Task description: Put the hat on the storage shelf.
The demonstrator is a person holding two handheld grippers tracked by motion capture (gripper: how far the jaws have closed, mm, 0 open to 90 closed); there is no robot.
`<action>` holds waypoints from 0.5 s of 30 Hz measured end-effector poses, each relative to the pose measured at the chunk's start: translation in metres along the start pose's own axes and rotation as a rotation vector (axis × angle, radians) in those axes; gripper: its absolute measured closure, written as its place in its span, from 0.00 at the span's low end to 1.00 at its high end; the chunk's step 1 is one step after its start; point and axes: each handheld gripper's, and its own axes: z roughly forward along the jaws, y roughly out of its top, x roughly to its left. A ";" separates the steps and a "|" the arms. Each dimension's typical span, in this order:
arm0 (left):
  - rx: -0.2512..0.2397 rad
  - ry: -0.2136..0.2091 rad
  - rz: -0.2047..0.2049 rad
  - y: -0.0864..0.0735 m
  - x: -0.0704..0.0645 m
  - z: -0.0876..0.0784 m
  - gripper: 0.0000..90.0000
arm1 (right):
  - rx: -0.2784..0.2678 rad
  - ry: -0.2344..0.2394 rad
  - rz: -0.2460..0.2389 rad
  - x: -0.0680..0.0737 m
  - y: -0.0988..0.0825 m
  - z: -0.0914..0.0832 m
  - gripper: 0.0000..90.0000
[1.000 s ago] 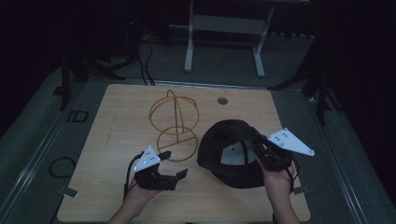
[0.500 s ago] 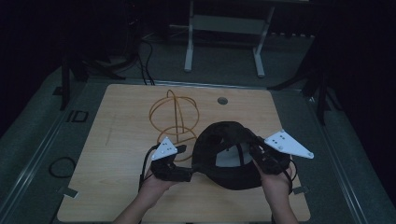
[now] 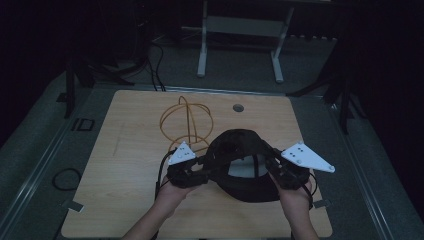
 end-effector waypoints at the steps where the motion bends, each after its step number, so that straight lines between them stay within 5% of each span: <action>1: -0.005 0.008 -0.004 0.001 0.000 0.000 0.63 | 0.000 0.000 0.003 0.000 0.000 -0.001 0.98; 6: 0.007 0.083 -0.002 0.007 -0.002 0.002 0.95 | 0.013 -0.003 0.000 -0.001 -0.002 -0.002 0.98; 15: 0.011 0.147 0.051 0.021 -0.011 0.002 0.98 | 0.015 -0.010 0.009 -0.002 -0.011 -0.012 0.98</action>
